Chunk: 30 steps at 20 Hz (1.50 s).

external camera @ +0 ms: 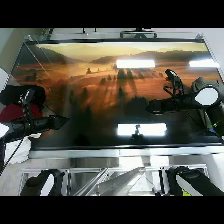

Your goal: Fold the shirts.

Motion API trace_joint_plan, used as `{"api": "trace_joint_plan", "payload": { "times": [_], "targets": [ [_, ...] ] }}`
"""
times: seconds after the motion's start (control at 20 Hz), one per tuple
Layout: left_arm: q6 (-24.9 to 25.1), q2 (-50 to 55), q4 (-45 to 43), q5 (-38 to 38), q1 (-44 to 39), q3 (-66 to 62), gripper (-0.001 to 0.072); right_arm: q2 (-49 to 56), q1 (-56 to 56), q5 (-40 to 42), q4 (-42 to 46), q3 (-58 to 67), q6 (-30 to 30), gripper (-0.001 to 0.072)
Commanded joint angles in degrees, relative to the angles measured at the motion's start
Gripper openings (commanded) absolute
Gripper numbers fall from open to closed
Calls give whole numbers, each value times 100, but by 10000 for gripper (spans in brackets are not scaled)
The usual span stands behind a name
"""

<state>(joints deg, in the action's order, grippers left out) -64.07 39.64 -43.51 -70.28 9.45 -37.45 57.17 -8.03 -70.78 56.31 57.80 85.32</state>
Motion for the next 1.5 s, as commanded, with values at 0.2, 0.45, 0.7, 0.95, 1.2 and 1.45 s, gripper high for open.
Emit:
{"api": "trace_joint_plan", "payload": {
  "times": [0.2,0.45,0.7,0.95,1.2,1.45],
  "targets": [
    [0,-7,0,0,-2,0,16,4,-2,0,0,-2,2,24],
    [0,-7,0,0,-2,0,16,4,-2,0,0,-2,2,24],
    [0,-7,2,-2,-2,0,16,4,-2,2,0,-2,2,24],
    [308,-7,-74,669,-2,-15,17,7,-4,282,-4,-2,9,25],
    [-439,1172,-2756,2671,802,-1532,487,151,-7,286,-527,-2,22,27],
    [-402,3821,-2055,2924,2400,-3670,699,424,0,354,-498,-2,24,509]
  ]
}}
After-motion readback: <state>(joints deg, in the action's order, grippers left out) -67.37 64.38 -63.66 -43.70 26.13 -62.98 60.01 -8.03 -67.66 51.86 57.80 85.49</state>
